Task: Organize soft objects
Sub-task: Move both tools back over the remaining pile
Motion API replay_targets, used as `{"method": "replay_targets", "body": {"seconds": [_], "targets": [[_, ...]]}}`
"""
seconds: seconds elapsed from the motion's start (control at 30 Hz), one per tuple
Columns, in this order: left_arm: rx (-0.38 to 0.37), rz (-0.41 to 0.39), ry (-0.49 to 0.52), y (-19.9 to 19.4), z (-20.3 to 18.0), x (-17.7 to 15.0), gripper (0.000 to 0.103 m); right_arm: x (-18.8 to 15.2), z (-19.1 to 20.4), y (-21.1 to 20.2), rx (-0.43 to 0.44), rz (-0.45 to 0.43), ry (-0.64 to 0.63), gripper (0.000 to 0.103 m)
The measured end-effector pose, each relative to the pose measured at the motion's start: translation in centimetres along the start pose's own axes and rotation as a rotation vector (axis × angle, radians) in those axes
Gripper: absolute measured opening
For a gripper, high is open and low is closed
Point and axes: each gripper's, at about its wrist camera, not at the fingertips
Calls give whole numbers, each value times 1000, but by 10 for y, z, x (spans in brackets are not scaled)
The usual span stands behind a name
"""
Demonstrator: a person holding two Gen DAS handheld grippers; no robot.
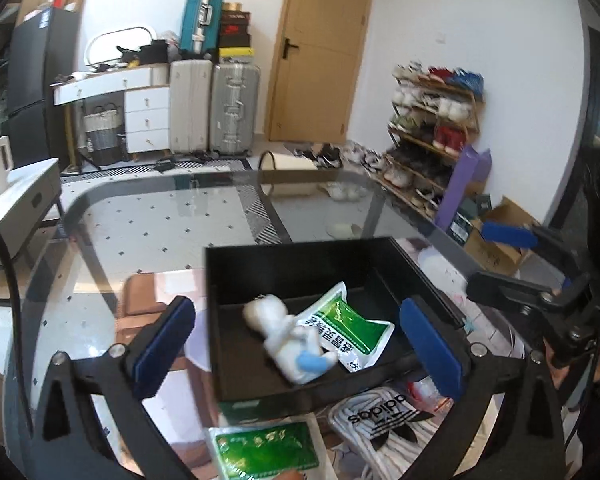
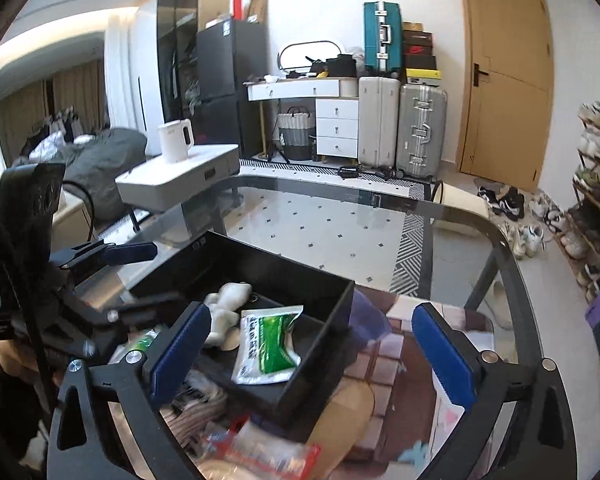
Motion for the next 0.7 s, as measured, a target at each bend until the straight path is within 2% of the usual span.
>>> {"method": "replay_targets", "body": {"seconds": [0.17, 0.3, 0.7], "targets": [[46, -49, -24, -32, 8, -4, 103, -17, 9, -27, -15, -37, 15, 102], [65, -52, -38, -53, 15, -15, 103, -31, 16, -44, -16, -49, 47, 102], [104, -89, -31, -87, 8, -50, 103, -69, 34, -58, -40, -1, 70, 102]]}}
Point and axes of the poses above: each gripper's, at about its wrist camera, not at the fingertips, and y roughly the way its jaws point, z to its left, x to its top, and after that the axes turned 9 degrees about x, right-handed
